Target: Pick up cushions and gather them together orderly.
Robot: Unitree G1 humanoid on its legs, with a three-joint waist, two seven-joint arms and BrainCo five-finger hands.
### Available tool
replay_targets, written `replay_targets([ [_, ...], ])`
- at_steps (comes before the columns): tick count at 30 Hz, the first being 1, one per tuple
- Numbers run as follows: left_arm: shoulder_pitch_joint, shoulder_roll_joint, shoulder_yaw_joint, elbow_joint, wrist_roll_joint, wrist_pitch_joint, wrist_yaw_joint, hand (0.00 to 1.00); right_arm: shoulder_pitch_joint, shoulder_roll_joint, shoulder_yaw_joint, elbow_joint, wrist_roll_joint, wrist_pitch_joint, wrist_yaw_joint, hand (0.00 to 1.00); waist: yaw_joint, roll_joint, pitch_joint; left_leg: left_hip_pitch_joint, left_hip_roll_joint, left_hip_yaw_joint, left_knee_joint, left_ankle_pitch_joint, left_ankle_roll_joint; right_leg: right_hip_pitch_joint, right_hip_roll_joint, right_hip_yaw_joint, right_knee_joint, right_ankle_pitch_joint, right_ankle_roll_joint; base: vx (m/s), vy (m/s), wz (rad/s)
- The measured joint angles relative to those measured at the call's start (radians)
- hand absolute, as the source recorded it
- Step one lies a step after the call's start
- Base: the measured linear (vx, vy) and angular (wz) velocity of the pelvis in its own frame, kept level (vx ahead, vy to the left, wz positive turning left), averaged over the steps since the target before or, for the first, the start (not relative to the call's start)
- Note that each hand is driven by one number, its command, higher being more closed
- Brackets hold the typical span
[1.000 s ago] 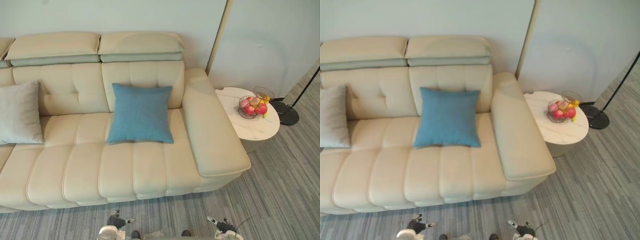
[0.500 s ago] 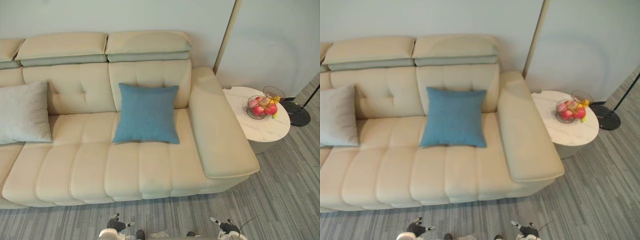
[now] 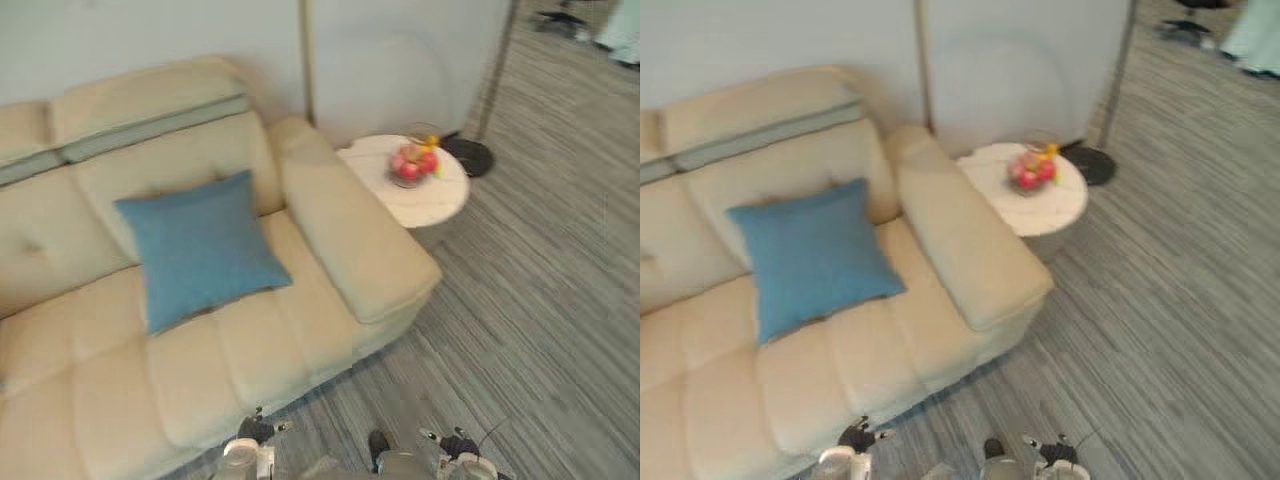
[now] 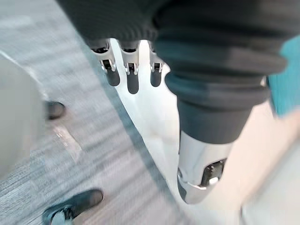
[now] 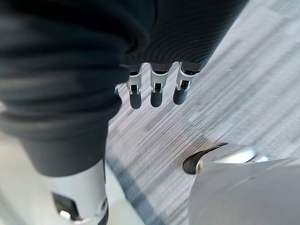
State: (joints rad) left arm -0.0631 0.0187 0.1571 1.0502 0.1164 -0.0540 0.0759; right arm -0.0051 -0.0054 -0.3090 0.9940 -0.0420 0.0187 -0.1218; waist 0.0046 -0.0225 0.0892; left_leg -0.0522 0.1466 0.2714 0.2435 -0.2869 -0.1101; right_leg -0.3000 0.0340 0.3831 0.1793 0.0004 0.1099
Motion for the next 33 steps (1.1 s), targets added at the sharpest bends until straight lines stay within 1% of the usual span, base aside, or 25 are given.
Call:
replay_targets([
  [2, -0.029, 0.022, -0.031, -0.004, 0.000, 0.001, 0.000, 0.00, -0.015, 0.017, 0.025, 0.000, -0.001, 0.001, -0.002, 0.00, -0.002, -0.024, -0.002, -0.034, -0.002, 0.074, 0.008, 0.001, 0.004, -0.039, -0.005, 0.031, -0.086, 0.102, 0.014, -0.06, 0.105, -1.18],
  [3, -0.051, 0.035, -0.044, -0.015, 0.000, 0.001, 0.000, 0.00, -0.017, 0.015, 0.046, -0.001, -0.001, 0.001, -0.006, 0.00, -0.002, -0.017, 0.001, -0.059, 0.004, 0.106, 0.013, 0.010, 0.020, -0.048, -0.010, 0.004, -0.151, 0.179, 0.016, -0.04, 0.088, -0.81],
  [4, -0.065, 0.034, -0.052, -0.025, 0.002, 0.001, -0.001, 0.00, -0.016, 0.015, 0.047, -0.003, 0.000, 0.002, -0.007, 0.00, -0.005, -0.008, 0.007, -0.069, 0.004, 0.112, 0.016, 0.014, 0.027, -0.058, -0.012, -0.042, -0.127, 0.155, -0.002, -0.03, 0.059, -0.33],
  [5, -0.085, 0.032, -0.062, -0.041, 0.006, 0.002, 0.000, 0.00, -0.014, 0.010, 0.038, -0.016, 0.000, 0.007, -0.008, 0.00, -0.005, 0.002, 0.013, -0.072, 0.004, 0.112, 0.022, 0.014, 0.027, -0.085, -0.015, -0.132, 0.009, 0.041, -0.048, 0.01, 0.038, 0.13],
  [6, -0.104, 0.032, -0.069, -0.064, 0.024, 0.001, 0.000, 0.00, -0.002, 0.005, 0.037, -0.044, 0.001, 0.005, -0.012, 0.00, -0.010, 0.012, 0.019, -0.072, -0.002, 0.101, 0.041, 0.014, 0.027, -0.106, -0.017, -0.188, 0.147, -0.040, -0.068, 0.02, 0.049, 0.20],
  [7, -0.115, 0.030, -0.069, -0.069, 0.037, 0.001, 0.000, 0.00, -0.002, 0.004, 0.038, -0.056, 0.001, -0.001, -0.013, 0.00, -0.013, 0.011, 0.017, -0.082, -0.013, 0.097, 0.072, 0.013, 0.030, -0.116, -0.014, -0.194, 0.161, -0.025, -0.050, 0.01, 0.056, 0.05],
  [8, -0.123, 0.038, -0.070, -0.069, 0.043, 0.002, -0.001, 0.00, -0.001, 0.005, 0.044, -0.070, 0.002, -0.016, -0.013, 0.00, -0.004, 0.016, 0.013, -0.111, -0.025, 0.092, 0.079, 0.025, 0.082, -0.092, -0.018, -0.172, 0.090, 0.025, -0.022, -0.05, 0.072, -0.20],
  [9, -0.117, 0.028, -0.070, -0.068, 0.049, 0.000, -0.004, 0.00, -0.006, -0.003, 0.045, -0.073, 0.002, -0.025, -0.014, 0.00, 0.008, 0.037, -0.014, -0.132, -0.041, 0.068, 0.012, 0.057, 0.141, -0.060, -0.020, -0.133, -0.019, 0.074, 0.003, -0.06, 0.096, -0.44],
  [10, -0.121, 0.015, -0.069, -0.070, 0.059, -0.006, -0.011, 0.00, -0.047, -0.009, 0.032, -0.068, 0.003, -0.022, -0.017, 0.00, 0.011, 0.073, -0.022, -0.124, -0.021, 0.084, -0.072, 0.088, 0.092, -0.090, 0.007, -0.126, 0.164, -0.065, -0.030, 0.00, 0.073, -0.15],
  [11, -0.129, 0.037, -0.099, -0.087, 0.059, -0.005, -0.013, 0.00, -0.057, -0.001, 0.034, -0.052, 0.003, -0.023, -0.016, 0.00, -0.015, 0.047, -0.017, -0.124, -0.049, 0.087, -0.085, 0.104, 0.087, -0.123, -0.015, -0.150, 0.353, -0.166, -0.012, 0.03, 0.018, -0.06],
  [12, -0.138, 0.050, -0.109, -0.091, 0.059, -0.004, -0.019, 0.00, -0.071, 0.000, 0.036, -0.030, 0.002, -0.025, -0.016, 0.00, -0.015, 0.022, -0.017, -0.138, -0.058, 0.109, -0.066, 0.103, 0.087, -0.129, -0.033, -0.168, 0.401, -0.194, -0.015, 0.02, -0.048, -0.25],
  [13, -0.138, 0.063, -0.102, -0.082, 0.058, 0.003, -0.019, 0.00, -0.079, 0.003, 0.039, -0.027, 0.002, -0.026, -0.017, 0.00, 0.000, 0.004, -0.023, -0.186, -0.058, 0.144, 0.003, 0.099, 0.090, -0.150, -0.029, -0.185, 0.357, -0.166, -0.031, -0.03, -0.057, -0.91],
  [14, -0.137, 0.068, -0.101, -0.076, 0.058, 0.009, -0.017, 0.00, -0.086, 0.006, 0.043, -0.039, 0.000, -0.031, -0.018, 0.00, 0.011, 0.001, -0.019, -0.258, -0.016, 0.161, 0.104, 0.099, 0.107, -0.127, -0.023, -0.176, 0.259, -0.109, -0.047, -0.07, -0.048, -1.27],
  [15, -0.135, 0.075, -0.099, -0.077, 0.056, 0.012, -0.015, 0.00, -0.102, 0.010, 0.047, -0.035, -0.001, -0.024, -0.024, 0.00, 0.019, -0.014, -0.019, -0.297, -0.009, 0.152, 0.147, 0.078, 0.102, -0.112, -0.022, -0.152, 0.184, -0.074, -0.059, -0.15, 0.000, -1.43],
  [16, -0.138, 0.080, -0.105, -0.077, 0.055, 0.012, -0.013, 0.00, -0.112, 0.015, 0.048, -0.036, 0.000, -0.020, -0.034, 0.00, 0.027, -0.028, -0.015, -0.307, -0.030, 0.123, 0.038, 0.082, 0.100, -0.087, -0.018, -0.119, 0.083, -0.033, -0.064, -0.16, 0.025, -1.51],
  [17, -0.141, 0.070, -0.114, -0.077, 0.055, 0.011, -0.012, 0.00, -0.108, 0.004, 0.050, -0.040, -0.001, -0.022, -0.038, 0.00, 0.031, -0.019, -0.021, -0.307, -0.007, 0.135, -0.029, 0.157, 0.116, -0.068, 0.007, -0.120, 0.014, -0.015, -0.058, -0.17, 0.043, -1.29],
  [19, -0.169, 0.076, -0.129, -0.054, 0.056, 0.014, -0.013, 0.00, -0.109, 0.013, 0.083, -0.059, -0.001, -0.018, -0.045, 0.00, 0.021, -0.065, -0.013, -0.323, 0.011, 0.167, 0.062, 0.149, 0.122, -0.042, -0.012, -0.165, -0.023, -0.027, -0.050, -0.07, -0.038, -0.57],
  [20, -0.174, 0.068, -0.152, -0.055, 0.057, 0.016, -0.015, 0.00, -0.081, 0.016, 0.083, -0.075, -0.001, -0.018, -0.046, 0.00, 0.010, -0.062, -0.010, -0.311, 0.022, 0.167, 0.107, 0.142, 0.129, -0.004, -0.014, -0.193, -0.036, -0.027, -0.051, -0.02, -0.070, -0.12],
  [22, -0.170, 0.042, -0.179, -0.057, 0.057, 0.015, -0.015, 0.00, -0.063, 0.014, 0.084, -0.076, 0.001, -0.023, -0.047, 0.00, 0.004, -0.034, 0.009, -0.240, 0.044, 0.157, 0.163, 0.122, 0.130, 0.083, -0.003, -0.212, -0.023, -0.039, -0.067, -0.02, -0.043, -0.12],
  [24, -0.162, 0.017, -0.177, -0.062, 0.055, 0.014, -0.014, 0.00, -0.050, 0.014, 0.083, -0.074, 0.002, -0.022, -0.046, 0.00, 0.008, -0.010, 0.007, -0.209, 0.059, 0.113, 0.234, 0.064, 0.102, 0.090, 0.017, -0.209, 0.043, -0.100, -0.083, -0.07, -0.054, -0.49],
  [27, -0.108, -0.008, -0.153, -0.057, 0.035, 0.014, -0.017, 0.00, -0.051, 0.005, 0.066, -0.035, 0.002, -0.024, -0.041, 0.00, 0.004, 0.020, 0.006, -0.229, 0.021, -0.124, 0.311, 0.016, 0.051, 0.048, 0.053, -0.107, 0.115, -0.156, -0.075, -0.16, -0.075, -1.08],
  [28, -0.091, -0.026, -0.135, -0.045, 0.031, 0.018, -0.017, 0.00, -0.047, 0.004, 0.043, -0.015, 0.002, -0.019, -0.041, 0.00, 0.004, 0.033, 0.000, -0.216, 0.011, -0.161, 0.297, -0.003, 0.030, 0.034, 0.067, -0.074, 0.123, -0.162, -0.074, -0.07, 0.029, -1.43],
  [30, -0.048, -0.038, -0.132, -0.024, 0.014, 0.020, -0.017, 0.00, -0.027, -0.007, 0.019, 0.014, 0.003, -0.007, -0.040, 0.00, 0.001, 0.041, 0.004, -0.136, -0.001, -0.138, 0.218, -0.050, 0.030, 0.022, 0.087, -0.005, 0.130, -0.159, -0.075, -0.11, 0.118, -1.38],
  [31, -0.032, -0.037, -0.127, -0.015, 0.014, 0.021, -0.015, 0.00, -0.008, -0.007, 0.012, 0.017, 0.003, -0.004, -0.040, 0.00, 0.000, 0.034, 0.006, -0.119, 0.000, -0.104, 0.206, -0.058, 0.033, 0.025, 0.085, 0.011, 0.110, -0.145, -0.081, -0.14, 0.156, -1.31],
  [33, 0.002, -0.011, -0.128, 0.011, 0.011, 0.024, -0.015, 0.00, 0.008, -0.016, 0.000, 0.049, 0.010, 0.004, -0.035, 0.00, -0.004, 0.008, -0.004, -0.083, -0.005, -0.007, 0.156, -0.062, 0.035, 0.027, 0.056, 0.042, -0.006, -0.065, -0.109, -0.10, 0.159, -1.59],
])
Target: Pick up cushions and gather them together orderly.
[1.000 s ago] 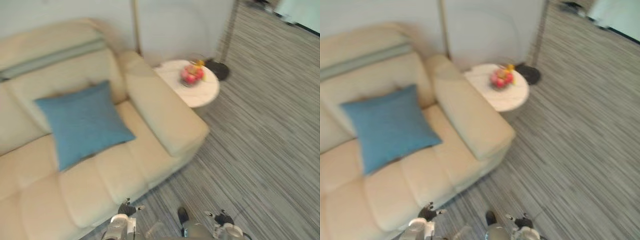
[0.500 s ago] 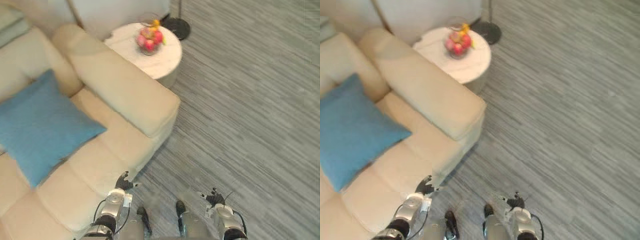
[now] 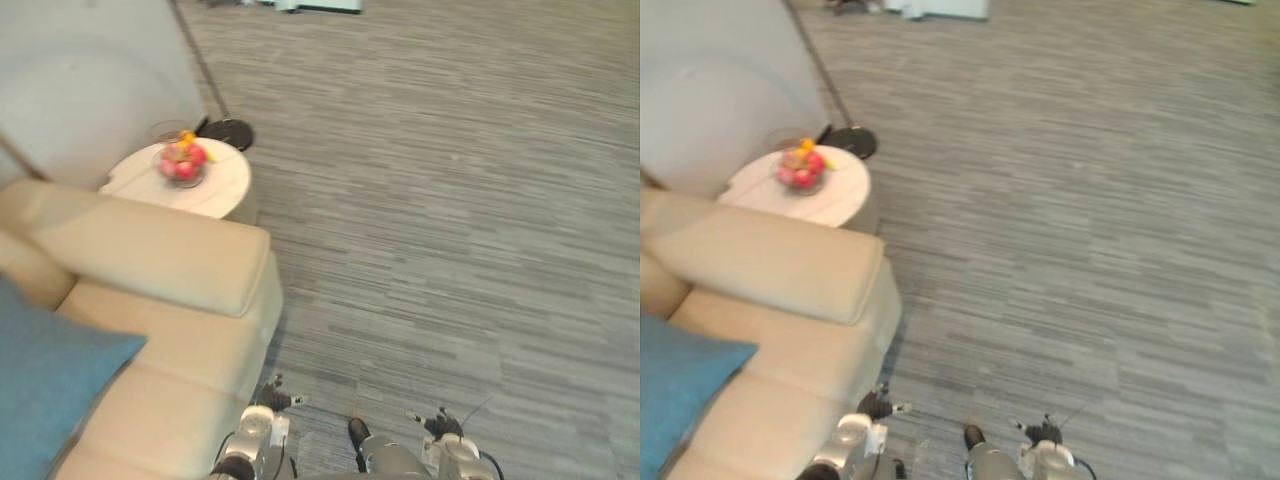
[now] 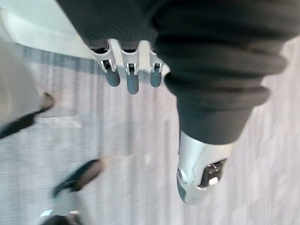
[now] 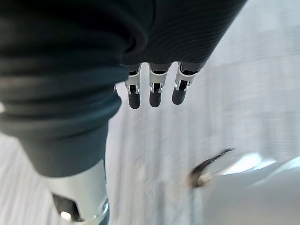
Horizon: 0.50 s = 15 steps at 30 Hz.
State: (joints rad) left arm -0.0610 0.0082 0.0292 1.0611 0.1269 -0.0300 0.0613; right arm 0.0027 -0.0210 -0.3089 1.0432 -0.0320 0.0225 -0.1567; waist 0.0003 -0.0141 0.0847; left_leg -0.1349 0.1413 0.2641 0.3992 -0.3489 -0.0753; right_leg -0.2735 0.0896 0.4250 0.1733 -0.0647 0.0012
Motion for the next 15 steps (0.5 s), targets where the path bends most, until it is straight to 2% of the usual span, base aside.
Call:
replay_targets([
  [2, 0.000, 0.014, -0.008, 0.017, 0.000, 0.002, 0.000, 0.00, -0.002, 0.002, 0.001, 0.002, 0.000, 0.000, 0.001, 0.00, 0.001, 0.001, 0.000, 0.005, -0.004, 0.047, -0.026, 0.014, 0.018, -0.003, -0.019, -0.016, -0.039, 0.029, -0.016, -0.06, 0.129, -1.23],
  [3, 0.000, 0.026, -0.010, 0.018, 0.000, 0.002, 0.000, 0.00, -0.003, 0.005, 0.004, 0.004, 0.004, -0.002, 0.003, 0.00, -0.001, -0.005, 0.002, 0.019, 0.002, 0.108, -0.042, 0.031, 0.025, -0.024, -0.037, -0.062, -0.035, 0.042, -0.015, -0.03, 0.094, -1.35],
  [5, -0.002, 0.056, -0.010, 0.017, 0.000, 0.002, 0.000, 0.00, -0.013, -0.008, 0.011, -0.001, 0.004, -0.007, 0.003, 0.00, -0.002, 0.007, 0.007, 0.071, 0.009, 0.213, -0.089, 0.053, 0.027, -0.085, -0.089, -0.307, 0.104, 0.025, -0.011, 0.09, 0.027, -1.28],
  [6, -0.002, 0.065, -0.010, 0.015, -0.001, 0.002, 0.000, 0.00, -0.013, -0.013, 0.016, -0.001, 0.004, -0.009, 0.003, 0.00, -0.004, 0.011, 0.009, 0.081, 0.011, 0.237, -0.097, 0.058, 0.023, -0.090, -0.104, -0.389, 0.129, 0.020, -0.017, 0.16, -0.004, -1.01],
  [7, -0.004, 0.084, -0.011, 0.013, -0.001, 0.000, 0.000, 0.00, -0.011, -0.019, 0.042, 0.000, 0.003, -0.010, 0.002, 0.00, -0.006, 0.012, 0.008, 0.089, 0.006, 0.253, -0.102, 0.065, 0.018, -0.073, -0.133, -0.518, 0.141, 0.009, -0.018, 0.14, -0.056, -0.83],
  [8, -0.008, 0.097, -0.016, 0.012, -0.001, -0.002, 0.001, 0.00, -0.012, -0.021, 0.055, 0.002, 0.001, -0.011, 0.003, 0.00, -0.004, 0.009, 0.008, 0.088, 0.001, 0.251, -0.105, 0.067, 0.015, -0.070, -0.140, -0.565, 0.116, 0.001, -0.023, 0.14, -0.088, -0.76],
  [10, -0.022, 0.100, -0.020, 0.014, -0.001, -0.001, 0.001, 0.00, -0.025, -0.034, 0.055, 0.002, 0.003, -0.023, 0.002, 0.00, -0.020, 0.034, 0.027, 0.106, -0.009, 0.236, -0.142, 0.098, 0.003, -0.055, -0.119, -0.538, 0.089, 0.013, -0.025, 0.13, -0.121, -0.43],
  [11, -0.027, 0.095, -0.022, 0.014, -0.001, -0.002, 0.001, 0.00, -0.026, -0.041, 0.054, 0.006, 0.003, -0.024, 0.002, 0.00, -0.019, 0.037, 0.028, 0.117, -0.011, 0.216, -0.149, 0.114, -0.002, -0.048, -0.111, -0.525, 0.084, 0.013, -0.026, 0.16, -0.156, -0.37],
  [13, -0.023, 0.092, -0.027, 0.015, -0.001, -0.004, -0.001, 0.00, -0.027, -0.046, 0.051, 0.030, 0.005, -0.030, 0.002, 0.00, -0.015, 0.038, 0.029, 0.133, 0.006, 0.180, -0.121, 0.128, -0.015, -0.038, -0.083, -0.496, 0.100, -0.008, -0.038, 0.17, -0.211, -0.47],
  [15, -0.022, 0.087, -0.004, 0.016, 0.000, -0.002, -0.002, 0.00, -0.026, -0.037, 0.020, 0.031, 0.013, -0.031, 0.002, 0.00, -0.018, 0.026, 0.047, 0.111, 0.049, 0.158, 0.034, 0.115, -0.027, -0.027, -0.066, -0.470, 0.159, -0.054, -0.052, 0.11, -0.172, -0.47],
])
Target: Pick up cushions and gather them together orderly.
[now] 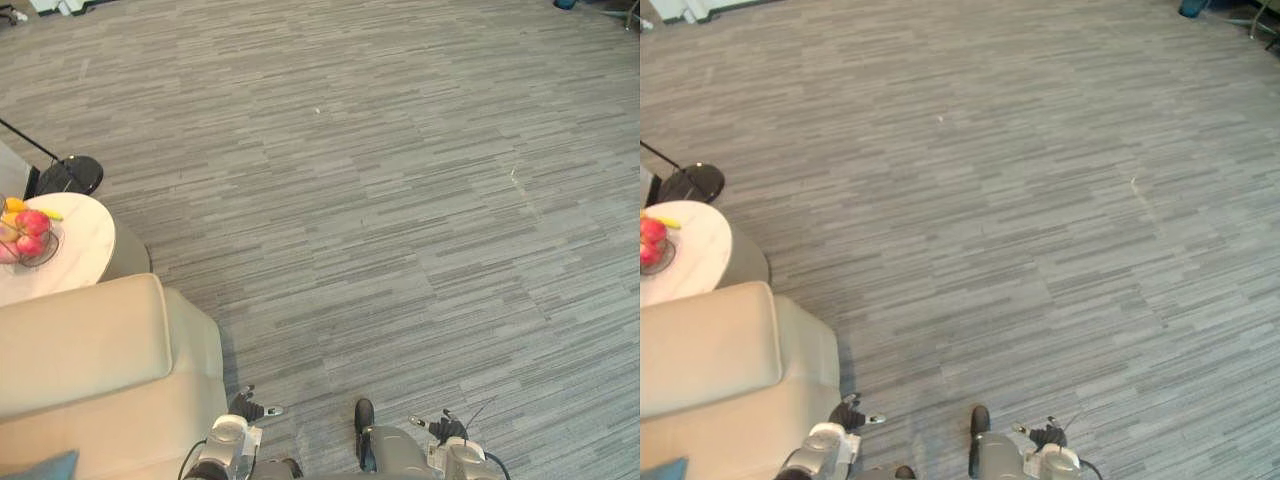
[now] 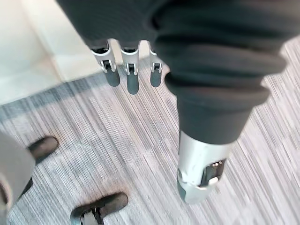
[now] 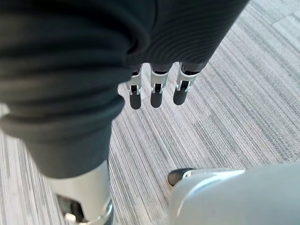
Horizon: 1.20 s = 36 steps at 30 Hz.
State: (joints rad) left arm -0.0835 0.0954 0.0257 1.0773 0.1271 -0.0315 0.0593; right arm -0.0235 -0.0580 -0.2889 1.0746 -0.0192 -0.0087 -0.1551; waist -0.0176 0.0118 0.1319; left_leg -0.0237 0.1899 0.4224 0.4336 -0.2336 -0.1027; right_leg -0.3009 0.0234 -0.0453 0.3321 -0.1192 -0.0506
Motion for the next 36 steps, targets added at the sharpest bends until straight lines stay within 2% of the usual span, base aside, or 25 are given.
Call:
replay_targets([
  [1, 0.011, -0.014, 0.035, -0.004, 0.000, 0.001, -0.001, 0.00, 0.002, 0.008, -0.006, -0.005, 0.001, 0.000, -0.002, 0.00, 0.003, -0.005, 0.020, -0.057, 0.044, -0.039, 0.207, 0.007, 0.030, 0.026, 0.021, 0.021, 0.030, -0.034, -0.015, 0.07, -0.113, -0.71],
  [2, 0.028, -0.029, 0.055, -0.008, 0.000, -0.001, 0.000, 0.00, 0.003, 0.005, -0.004, -0.006, 0.001, 0.001, -0.004, 0.00, 0.009, -0.004, 0.025, -0.120, 0.060, -0.117, 0.348, -0.023, 0.055, 0.034, 0.041, 0.041, 0.059, -0.069, -0.028, 0.08, -0.086, -0.81],
  [4, 0.049, -0.048, 0.065, -0.020, -0.002, -0.001, -0.001, 0.00, 0.003, 0.008, -0.001, -0.034, 0.021, 0.001, -0.014, 0.00, 0.014, 0.012, 0.037, -0.218, 0.036, -0.223, 0.419, -0.089, 0.007, 0.061, 0.074, 0.075, 0.072, -0.091, -0.060, 0.10, -0.028, -0.70],
  [6, 0.056, -0.049, 0.077, -0.049, -0.013, -0.007, 0.006, 0.00, 0.003, 0.013, 0.017, -0.039, 0.021, 0.002, -0.021, 0.00, 0.030, 0.007, 0.051, -0.281, -0.012, -0.251, 0.333, -0.099, -0.005, 0.081, 0.087, 0.134, 0.072, -0.093, -0.067, 0.12, 0.013, -0.83],
  [8, 0.061, -0.063, 0.123, -0.069, -0.042, -0.022, 0.018, 0.00, -0.002, 0.019, 0.020, -0.039, 0.021, 0.000, -0.022, 0.00, 0.060, 0.007, 0.059, -0.317, -0.063, -0.279, 0.149, -0.074, 0.016, 0.089, 0.096, 0.213, 0.070, -0.103, -0.077, 0.12, 0.087, -1.31],
  [10, 0.070, -0.093, 0.187, -0.079, -0.055, -0.024, 0.028, 0.00, 0.007, 0.017, 0.016, -0.039, 0.021, -0.001, -0.023, 0.00, 0.078, 0.029, 0.051, -0.315, -0.064, -0.304, -0.016, -0.042, 0.024, 0.091, 0.121, 0.272, 0.046, -0.105, -0.075, 0.12, 0.179, -1.53],
  [11, 0.082, -0.108, 0.203, -0.076, -0.058, -0.024, 0.030, 0.00, 0.011, 0.018, 0.012, -0.041, 0.021, -0.003, -0.023, 0.00, 0.079, 0.042, 0.037, -0.310, -0.063, -0.322, -0.029, -0.007, 0.047, 0.103, 0.136, 0.318, 0.023, -0.101, -0.082, 0.25, 0.298, -1.58],
  [12, 0.085, -0.110, 0.207, -0.074, -0.059, -0.021, 0.030, 0.00, 0.027, 0.019, 0.009, -0.052, 0.021, -0.004, -0.023, 0.00, 0.081, 0.045, 0.020, -0.298, -0.077, -0.321, -0.035, 0.003, 0.057, 0.112, 0.134, 0.347, 0.016, -0.105, -0.061, 0.31, 0.319, -1.52],
  [13, 0.088, -0.101, 0.201, -0.074, -0.059, -0.021, 0.031, 0.00, 0.046, 0.022, 0.009, -0.071, 0.021, -0.004, -0.023, 0.00, 0.084, 0.028, 0.013, -0.285, -0.085, -0.308, -0.036, 0.008, 0.049, 0.095, 0.123, 0.366, 0.048, -0.122, -0.021, 0.31, 0.308, -1.38],
  [14, 0.085, -0.082, 0.178, -0.069, -0.057, -0.018, 0.032, 0.00, 0.073, 0.038, 0.000, -0.081, 0.026, -0.009, -0.021, 0.00, 0.078, 0.002, 0.000, -0.263, -0.101, -0.272, -0.036, 0.018, 0.038, 0.066, 0.104, 0.381, 0.138, -0.163, 0.041, 0.22, 0.205, -1.02],
  [15, 0.081, -0.066, 0.159, -0.066, -0.053, -0.015, 0.033, 0.00, 0.080, 0.050, -0.023, -0.088, 0.037, -0.013, -0.023, 0.00, 0.068, -0.017, 0.000, -0.245, -0.115, -0.241, -0.038, 0.013, 0.043, 0.036, 0.084, 0.373, 0.224, -0.192, 0.087, 0.32, 0.238, -0.88],
  [16, 0.069, -0.053, 0.127, -0.064, -0.050, -0.004, 0.038, 0.00, 0.084, 0.057, -0.032, -0.099, 0.053, -0.012, -0.023, 0.00, 0.056, -0.050, -0.010, -0.216, -0.134, -0.195, -0.039, 0.000, 0.056, -0.029, 0.051, 0.329, 0.370, -0.215, 0.150, 0.29, 0.160, -0.66],
  [17, 0.060, -0.053, 0.092, -0.064, -0.050, -0.001, 0.042, 0.00, 0.085, 0.055, -0.038, -0.097, 0.061, -0.012, -0.021, 0.00, 0.052, -0.051, -0.012, -0.191, -0.137, -0.167, -0.040, -0.012, 0.064, -0.061, 0.027, 0.277, 0.441, -0.210, 0.158, 0.37, 0.170, -0.66],
  [20, 0.024, -0.074, 0.030, -0.062, -0.056, -0.002, 0.052, 0.00, 0.054, 0.048, -0.061, -0.067, 0.060, -0.010, -0.020, 0.00, 0.049, -0.033, -0.007, -0.074, -0.128, -0.100, -0.120, -0.033, 0.067, -0.082, -0.072, 0.090, 0.420, -0.234, 0.095, 0.36, 0.068, -0.70],
  [22, -0.001, -0.076, 0.018, -0.063, -0.072, -0.003, 0.061, 0.00, 0.023, 0.043, -0.061, -0.053, 0.060, -0.011, -0.020, 0.00, 0.038, -0.008, 0.006, -0.012, -0.085, -0.064, -0.176, -0.044, 0.042, -0.095, -0.071, 0.002, 0.305, -0.228, 0.089, 0.36, -0.088, -0.75],
  [24, -0.015, -0.063, 0.000, -0.063, -0.083, -0.004, 0.072, 0.00, -0.016, 0.029, -0.058, -0.034, 0.060, -0.009, -0.020, 0.00, 0.025, 0.014, 0.018, 0.038, -0.048, -0.018, -0.223, -0.044, 0.021, -0.139, -0.056, -0.058, 0.201, -0.169, 0.068, 0.43, -0.163, -0.75],
  [25, -0.025, -0.048, -0.021, -0.059, -0.092, -0.005, 0.073, 0.00, -0.028, 0.014, -0.047, -0.037, 0.060, -0.009, -0.022, 0.00, 0.014, 0.015, 0.021, 0.067, -0.041, -0.017, -0.260, -0.039, 0.012, -0.173, -0.050, -0.086, 0.079, -0.066, 0.060, 0.49, -0.193, -0.38],
  [26, -0.032, -0.035, -0.046, -0.051, -0.092, -0.009, 0.073, 0.00, -0.021, -0.003, -0.042, -0.031, 0.058, -0.009, -0.023, 0.00, 0.004, 0.016, 0.020, 0.083, -0.049, -0.042, -0.269, -0.039, 0.007, -0.158, -0.044, -0.100, 0.024, 0.080, -0.014, 0.52, -0.197, -0.42],
  [27, -0.041, -0.041, -0.051, -0.043, -0.091, -0.010, 0.070, 0.00, -0.022, -0.017, -0.045, -0.024, 0.058, -0.009, -0.024, 0.00, 0.008, 0.042, 0.021, 0.086, -0.027, -0.061, -0.268, -0.031, 0.011, -0.153, -0.021, -0.102, 0.026, 0.077, -0.013, 0.51, -0.192, -0.31],
  [28, -0.049, -0.044, -0.050, -0.041, -0.090, -0.011, 0.069, 0.00, -0.022, -0.024, -0.059, -0.023, 0.058, -0.009, -0.026, 0.00, 0.010, 0.046, 0.021, 0.076, -0.028, -0.094, -0.240, -0.004, 0.002, -0.162, -0.020, -0.097, 0.061, 0.035, -0.036, 0.51, -0.221, -0.31],
  [30, -0.053, -0.065, -0.032, -0.035, -0.088, -0.010, 0.069, 0.00, -0.010, -0.034, -0.109, 0.001, 0.060, -0.008, -0.033, 0.00, -0.001, 0.062, 0.029, 0.047, -0.002, -0.169, -0.033, 0.036, -0.002, -0.100, -0.014, -0.094, 0.106, -0.040, -0.061, 0.49, -0.212, -0.10],
  [31, -0.045, -0.085, -0.002, -0.037, -0.088, -0.011, 0.067, 0.00, 0.011, -0.026, -0.110, 0.000, 0.061, -0.007, -0.035, 0.00, 0.002, 0.063, 0.031, -0.021, 0.023, -0.227, 0.210, 0.071, 0.009, -0.019, -0.007, -0.085, 0.089, -0.060, -0.072, 0.48, -0.150, -0.07],
  [33, -0.018, -0.100, 0.001, -0.055, -0.080, -0.015, 0.064, 0.00, 0.027, -0.006, -0.088, -0.008, 0.065, -0.009, -0.038, 0.00, 0.008, 0.047, 0.044, -0.136, 0.049, -0.265, 0.554, 0.065, 0.010, 0.122, -0.005, -0.078, 0.045, -0.077, -0.087, 0.46, -0.138, -0.12],
  [35, 0.010, -0.113, -0.003, -0.078, -0.070, -0.015, 0.062, 0.00, 0.044, 0.010, -0.076, -0.041, 0.069, -0.013, -0.040, 0.00, 0.025, 0.021, 0.040, -0.242, 0.051, -0.234, 0.632, 0.055, 0.018, 0.210, -0.010, -0.049, -0.020, -0.109, -0.087, 0.31, -0.073, -0.29],
  [36, 0.020, -0.115, -0.006, -0.085, -0.070, -0.015, 0.061, 0.00, 0.040, 0.015, -0.060, -0.048, 0.068, -0.020, -0.043, 0.00, 0.029, 0.031, 0.038, -0.306, 0.050, -0.216, 0.597, 0.048, 0.023, 0.239, -0.006, -0.043, -0.044, -0.130, -0.086, 0.27, -0.028, -0.33],
])
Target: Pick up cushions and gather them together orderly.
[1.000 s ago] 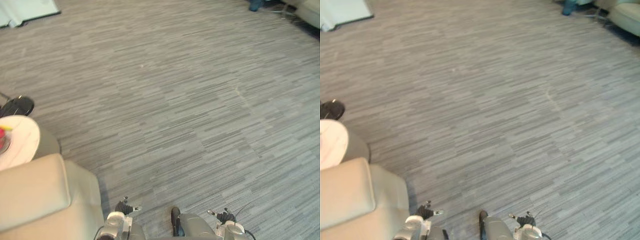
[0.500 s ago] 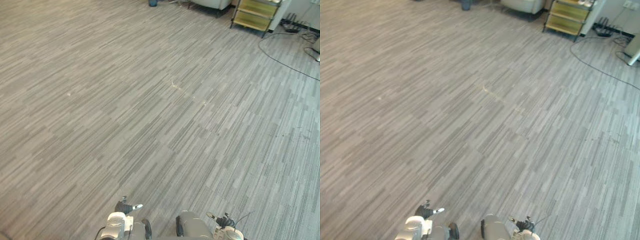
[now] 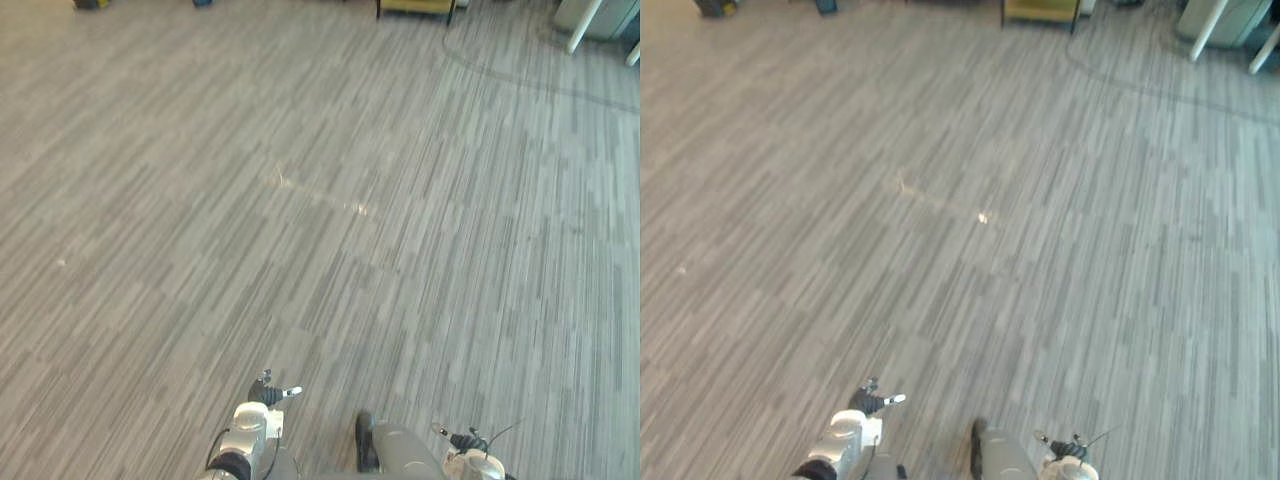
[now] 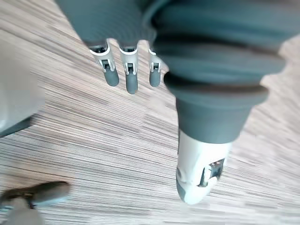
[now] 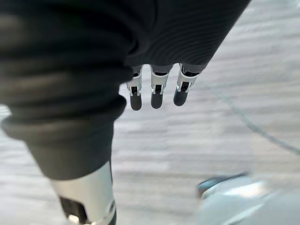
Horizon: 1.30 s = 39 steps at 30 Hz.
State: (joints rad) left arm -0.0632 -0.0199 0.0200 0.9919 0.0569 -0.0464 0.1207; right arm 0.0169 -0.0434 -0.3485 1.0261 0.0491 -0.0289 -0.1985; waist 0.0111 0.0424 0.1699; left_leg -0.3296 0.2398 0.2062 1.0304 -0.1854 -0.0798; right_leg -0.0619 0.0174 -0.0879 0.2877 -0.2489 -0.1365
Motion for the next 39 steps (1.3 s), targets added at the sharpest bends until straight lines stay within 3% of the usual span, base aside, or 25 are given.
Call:
replay_targets([
  [2, 0.012, -0.003, 0.003, -0.001, -0.002, -0.005, 0.006, 0.00, 0.002, 0.010, 0.000, -0.007, -0.002, 0.002, -0.005, 0.00, 0.003, 0.009, 0.003, -0.045, -0.026, 0.045, -0.199, -0.018, 0.027, 0.048, -0.001, 0.021, -0.015, -0.018, 0.014, 0.27, 0.026, -0.25],
  [4, 0.013, -0.007, 0.002, 0.000, -0.003, -0.008, 0.010, 0.00, 0.002, 0.017, 0.000, -0.007, -0.008, 0.001, -0.017, 0.00, 0.008, 0.012, 0.003, -0.047, -0.090, 0.059, -0.489, 0.001, 0.013, 0.089, -0.015, 0.048, -0.049, -0.031, 0.029, 0.35, 0.072, -0.42],
  [6, 0.017, -0.017, 0.000, 0.002, -0.021, -0.015, 0.012, 0.00, 0.003, 0.008, 0.006, -0.004, -0.013, -0.001, -0.025, 0.00, 0.019, 0.029, 0.000, -0.047, -0.142, 0.034, -0.845, 0.108, -0.032, 0.131, -0.009, 0.101, -0.096, -0.061, 0.062, 0.42, 0.125, -0.66],
  [8, 0.019, -0.026, 0.003, 0.007, -0.022, -0.015, 0.012, 0.00, 0.012, -0.010, 0.008, 0.019, -0.015, 0.004, -0.041, 0.00, 0.027, 0.047, -0.010, -0.074, -0.144, 0.021, -0.889, 0.148, -0.003, 0.185, -0.001, 0.129, -0.106, -0.117, 0.103, 0.49, 0.204, -0.50],
  [9, 0.023, -0.023, 0.005, 0.007, -0.022, -0.015, 0.012, 0.00, 0.017, -0.009, 0.008, 0.019, -0.021, 0.005, -0.045, 0.00, 0.031, 0.041, -0.010, -0.075, -0.152, 0.008, -0.870, 0.191, 0.023, 0.203, -0.011, 0.136, -0.103, -0.130, 0.108, 0.58, 0.259, -0.42],
  [10, 0.036, -0.013, 0.012, 0.000, -0.022, -0.016, 0.011, 0.00, 0.049, 0.002, 0.009, 0.020, -0.052, 0.006, -0.047, 0.00, 0.037, -0.013, -0.050, -0.068, -0.210, 0.007, -0.822, 0.255, 0.075, 0.215, -0.073, 0.158, -0.076, -0.171, 0.145, 0.65, 0.215, -0.32],
  [12, 0.031, -0.008, 0.009, 0.020, -0.022, -0.015, 0.011, 0.00, 0.063, 0.002, 0.005, 0.026, -0.058, 0.004, -0.046, 0.00, 0.031, -0.057, -0.075, -0.049, -0.278, 0.018, -0.781, 0.210, 0.116, 0.156, -0.130, 0.187, 0.126, -0.180, 0.196, 0.76, 0.211, -0.10],
  [13, 0.023, -0.002, -0.011, 0.038, -0.022, -0.015, 0.011, 0.00, 0.060, 0.007, -0.014, 0.045, -0.072, 0.002, -0.043, 0.00, 0.023, -0.074, -0.067, 0.002, -0.314, 0.024, -0.768, 0.157, 0.116, 0.055, -0.143, 0.229, 0.416, -0.097, 0.294, 0.68, 0.203, 0.23],
  [14, 0.012, 0.005, -0.023, 0.047, -0.022, -0.012, 0.010, 0.00, 0.060, 0.007, -0.021, 0.048, -0.082, 0.003, -0.041, 0.00, 0.015, -0.081, -0.065, 0.037, -0.329, 0.019, -0.771, 0.125, 0.124, -0.007, -0.143, 0.251, 0.574, 0.004, 0.346, 0.66, 0.197, 0.27],
  [15, 0.006, 0.009, -0.044, 0.064, -0.022, -0.008, 0.009, 0.00, 0.058, 0.007, -0.021, 0.049, -0.090, 0.004, -0.037, 0.00, 0.008, -0.091, -0.060, 0.078, -0.341, 0.015, -0.771, 0.100, 0.122, -0.069, -0.146, 0.259, 0.724, 0.032, 0.345, 0.64, 0.153, 0.14],
  [16, 0.007, 0.008, -0.048, 0.075, -0.021, -0.002, 0.011, 0.00, 0.055, 0.000, -0.021, 0.042, -0.090, 0.004, -0.036, 0.00, 0.000, -0.080, -0.054, 0.167, -0.343, 0.012, -0.788, 0.062, 0.122, -0.149, -0.165, 0.210, 0.834, 0.009, 0.287, 0.65, 0.148, -0.04],
  [18, 0.008, 0.006, -0.056, 0.082, -0.022, 0.004, 0.011, 0.00, 0.056, -0.010, -0.016, 0.015, -0.090, 0.003, -0.037, 0.00, -0.008, -0.054, -0.040, 0.276, -0.331, -0.006, -0.844, 0.037, 0.129, -0.224, -0.174, 0.125, 0.832, -0.032, 0.222, 0.62, 0.095, -0.09],
  [19, -0.001, 0.006, -0.057, 0.085, -0.022, 0.006, 0.011, 0.00, 0.051, -0.023, 0.000, 0.006, -0.090, 0.001, -0.038, 0.00, -0.014, -0.031, -0.026, 0.362, -0.309, -0.012, -0.898, 0.030, 0.131, -0.277, -0.156, 0.074, 0.739, -0.074, 0.179, 0.56, 0.020, 0.03],
  [21, -0.021, 0.009, -0.063, 0.084, -0.023, 0.005, 0.011, 0.00, 0.044, -0.030, 0.005, 0.006, -0.091, 0.002, -0.036, 0.00, -0.026, -0.019, -0.019, 0.436, -0.283, -0.018, -0.943, 0.030, 0.131, -0.350, -0.126, 0.007, 0.465, -0.064, 0.167, 0.59, -0.060, 0.21],
  [23, -0.028, 0.019, -0.088, 0.082, -0.024, 0.002, 0.010, 0.00, 0.042, -0.025, 0.011, 0.010, -0.091, 0.008, -0.036, 0.00, -0.037, -0.026, -0.023, 0.469, -0.275, -0.037, -0.967, 0.021, 0.117, -0.361, -0.104, 0.010, 0.147, 0.060, 0.173, 0.62, -0.165, 0.60],
  [24, -0.033, 0.021, -0.099, 0.083, -0.024, 0.001, 0.007, 0.00, 0.057, -0.030, 0.012, 0.020, -0.091, 0.017, -0.030, 0.00, -0.061, -0.014, -0.019, 0.507, -0.262, -0.077, -0.982, -0.005, 0.079, -0.331, -0.083, 0.013, 0.026, 0.260, 0.120, 0.59, -0.182, 0.51],
  [25, -0.034, 0.006, -0.098, 0.085, -0.024, -0.001, 0.003, 0.00, 0.046, -0.036, 0.005, 0.025, -0.092, 0.023, -0.026, 0.00, -0.050, 0.020, -0.020, 0.511, -0.226, -0.083, -0.976, -0.015, 0.070, -0.324, -0.050, 0.012, 0.043, 0.244, 0.111, 0.59, -0.174, 0.24],
  [27, -0.030, 0.002, -0.080, 0.095, -0.021, -0.005, -0.007, 0.00, 0.032, -0.040, -0.013, 0.024, -0.091, 0.027, -0.024, 0.00, -0.034, 0.018, -0.018, 0.505, -0.220, -0.085, -0.891, -0.003, 0.053, -0.328, -0.058, 0.008, 0.153, 0.149, 0.067, 0.49, -0.177, -0.03],
  [28, -0.018, -0.008, -0.067, 0.091, -0.020, -0.005, -0.013, 0.00, 0.042, -0.035, -0.016, 0.008, -0.090, 0.028, -0.020, 0.00, -0.042, 0.019, -0.018, 0.478, -0.212, -0.085, -0.728, 0.000, 0.047, -0.279, -0.068, -0.008, 0.184, 0.089, 0.060, 0.63, -0.270, 0.40],
  [30, -0.006, -0.021, -0.037, 0.062, -0.019, -0.006, -0.026, 0.00, 0.049, -0.034, 0.013, -0.020, -0.087, 0.028, -0.012, 0.00, -0.047, 0.019, -0.017, 0.322, -0.160, -0.089, -0.326, 0.054, -0.032, -0.194, -0.077, -0.034, 0.167, 0.048, 0.049, 0.47, -0.198, 0.46],
  [32, 0.011, -0.023, -0.014, 0.028, -0.018, -0.007, -0.039, 0.00, 0.042, -0.034, 0.048, -0.051, -0.084, 0.022, -0.011, 0.00, -0.027, 0.015, -0.014, 0.149, -0.083, -0.044, 0.005, 0.055, -0.032, -0.092, -0.065, -0.057, 0.115, 0.016, 0.041, 0.36, -0.149, 0.18],
  [34, 0.030, -0.025, -0.011, 0.005, -0.019, -0.005, -0.043, 0.00, 0.045, -0.030, 0.068, -0.067, -0.077, 0.021, -0.007, 0.00, -0.007, 0.007, -0.010, 0.070, -0.042, 0.019, 0.030, 0.041, -0.001, 0.003, -0.066, -0.065, 0.055, 0.002, 0.051, 0.32, -0.094, 0.18],
  [36, 0.043, -0.027, -0.009, -0.017, -0.019, -0.011, -0.045, 0.00, 0.041, -0.026, 0.074, -0.067, -0.077, 0.021, -0.005, 0.00, 0.002, 0.007, -0.011, 0.027, -0.039, 0.074, -0.115, 0.023, 0.027, 0.069, -0.074, -0.078, 0.005, -0.009, 0.070, 0.28, -0.028, 0.16],
  [37, 0.043, -0.027, -0.008, -0.020, -0.019, -0.014, -0.045, 0.00, 0.035, -0.023, 0.072, -0.066, -0.077, 0.021, -0.001, 0.00, 0.006, 0.008, -0.010, 0.016, -0.059, 0.103, -0.288, 0.019, 0.035, 0.106, -0.082, -0.075, -0.013, -0.019, 0.086, 0.31, 0.028, -0.05],
  [39, 0.047, -0.027, -0.011, -0.011, -0.020, -0.015, -0.045, 0.00, 0.023, -0.018, 0.042, -0.058, -0.077, 0.017, 0.003, 0.00, 0.008, 0.010, -0.011, 0.023, -0.126, 0.075, -0.655, 0.056, 0.010, 0.136, -0.098, -0.061, -0.033, -0.042, 0.110, 0.42, 0.076, -0.19],
])
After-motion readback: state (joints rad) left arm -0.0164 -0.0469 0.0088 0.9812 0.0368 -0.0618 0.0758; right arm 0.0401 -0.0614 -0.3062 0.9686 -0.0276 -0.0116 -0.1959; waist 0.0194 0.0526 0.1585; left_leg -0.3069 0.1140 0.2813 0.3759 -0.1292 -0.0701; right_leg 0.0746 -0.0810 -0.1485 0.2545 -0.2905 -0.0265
